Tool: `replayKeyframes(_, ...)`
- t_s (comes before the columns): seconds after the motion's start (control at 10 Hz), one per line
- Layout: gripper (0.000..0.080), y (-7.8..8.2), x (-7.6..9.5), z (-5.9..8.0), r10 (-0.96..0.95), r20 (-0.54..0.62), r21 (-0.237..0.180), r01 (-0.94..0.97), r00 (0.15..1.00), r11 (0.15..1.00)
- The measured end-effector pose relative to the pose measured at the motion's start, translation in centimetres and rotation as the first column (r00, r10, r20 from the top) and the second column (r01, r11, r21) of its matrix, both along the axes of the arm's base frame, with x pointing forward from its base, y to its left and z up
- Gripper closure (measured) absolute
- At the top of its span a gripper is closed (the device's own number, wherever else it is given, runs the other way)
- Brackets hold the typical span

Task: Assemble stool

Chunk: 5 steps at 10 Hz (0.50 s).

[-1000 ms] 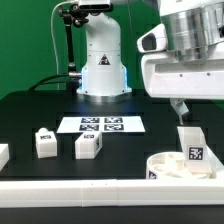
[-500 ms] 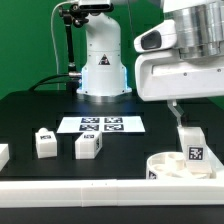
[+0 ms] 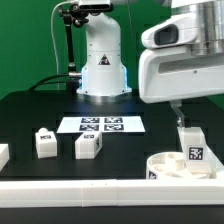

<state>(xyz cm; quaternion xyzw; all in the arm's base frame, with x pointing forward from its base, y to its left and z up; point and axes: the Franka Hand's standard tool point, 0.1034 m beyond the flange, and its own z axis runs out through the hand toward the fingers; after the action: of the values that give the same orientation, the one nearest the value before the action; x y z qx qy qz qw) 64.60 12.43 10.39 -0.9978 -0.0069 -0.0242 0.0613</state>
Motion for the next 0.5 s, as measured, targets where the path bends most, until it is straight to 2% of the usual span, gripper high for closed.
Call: replayKeyframes(0.5, 0.0151, -0.59, 0.07, -0.07, 0.357, 0.038, -0.033, -0.355, 0.933, 0.934)
